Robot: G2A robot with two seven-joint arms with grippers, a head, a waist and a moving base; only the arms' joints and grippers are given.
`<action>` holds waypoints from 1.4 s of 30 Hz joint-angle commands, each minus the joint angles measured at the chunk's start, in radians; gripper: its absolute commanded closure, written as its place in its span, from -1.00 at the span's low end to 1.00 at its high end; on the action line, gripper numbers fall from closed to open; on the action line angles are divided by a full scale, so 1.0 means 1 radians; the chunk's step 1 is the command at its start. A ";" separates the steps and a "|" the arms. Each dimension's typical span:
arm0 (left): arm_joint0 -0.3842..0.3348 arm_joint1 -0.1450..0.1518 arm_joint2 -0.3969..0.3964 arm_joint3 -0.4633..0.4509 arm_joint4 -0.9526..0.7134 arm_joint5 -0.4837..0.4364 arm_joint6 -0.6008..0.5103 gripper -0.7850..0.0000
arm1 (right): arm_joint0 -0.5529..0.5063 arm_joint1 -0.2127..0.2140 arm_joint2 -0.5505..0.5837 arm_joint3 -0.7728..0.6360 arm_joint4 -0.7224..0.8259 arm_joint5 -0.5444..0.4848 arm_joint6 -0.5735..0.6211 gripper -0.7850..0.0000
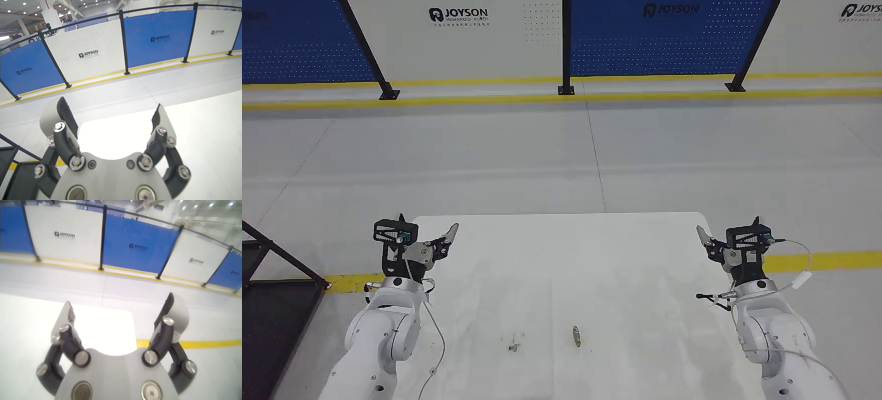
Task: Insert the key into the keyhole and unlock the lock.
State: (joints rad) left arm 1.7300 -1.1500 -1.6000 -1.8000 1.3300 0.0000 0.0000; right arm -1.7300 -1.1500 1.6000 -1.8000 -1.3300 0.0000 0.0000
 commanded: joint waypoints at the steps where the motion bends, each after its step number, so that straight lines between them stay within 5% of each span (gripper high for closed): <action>1: -0.002 0.000 0.002 -0.005 -0.002 -0.006 0.001 -1.00 | 0.000 0.000 0.000 0.000 0.000 0.000 0.000 -1.00; 6: 0.057 0.002 -0.001 -0.056 -0.024 -0.100 0.004 -1.00 | 0.000 0.000 0.000 0.000 0.000 0.000 0.000 -1.00; 18: 0.581 0.018 -0.057 -0.272 0.095 -0.398 0.123 -1.00 | 0.000 0.000 0.000 0.000 0.000 0.000 0.000 -1.00; 20: 0.620 0.016 -0.040 -0.292 0.164 -0.355 0.104 -1.00 | 0.000 0.000 0.000 0.000 0.000 0.000 0.000 -1.00; 29: 0.617 0.001 0.180 -0.299 0.363 -0.167 -0.161 -1.00 | 0.000 0.000 0.000 0.000 0.000 0.000 0.000 -1.00; 35: 0.516 -0.013 0.286 -0.252 0.416 -0.075 -0.302 -0.72 | 0.000 0.000 0.000 0.000 0.000 0.000 0.000 -1.00; 42: 0.443 -0.022 0.334 -0.217 0.413 -0.038 -0.396 -0.65 | 0.000 0.000 0.000 0.000 0.000 0.000 0.000 -1.00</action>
State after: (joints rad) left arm 2.1830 -1.1709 -1.2728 -2.0233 1.7427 -0.0445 -0.3810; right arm -1.7300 -1.1500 1.6000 -1.8000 -1.3300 0.0000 0.0000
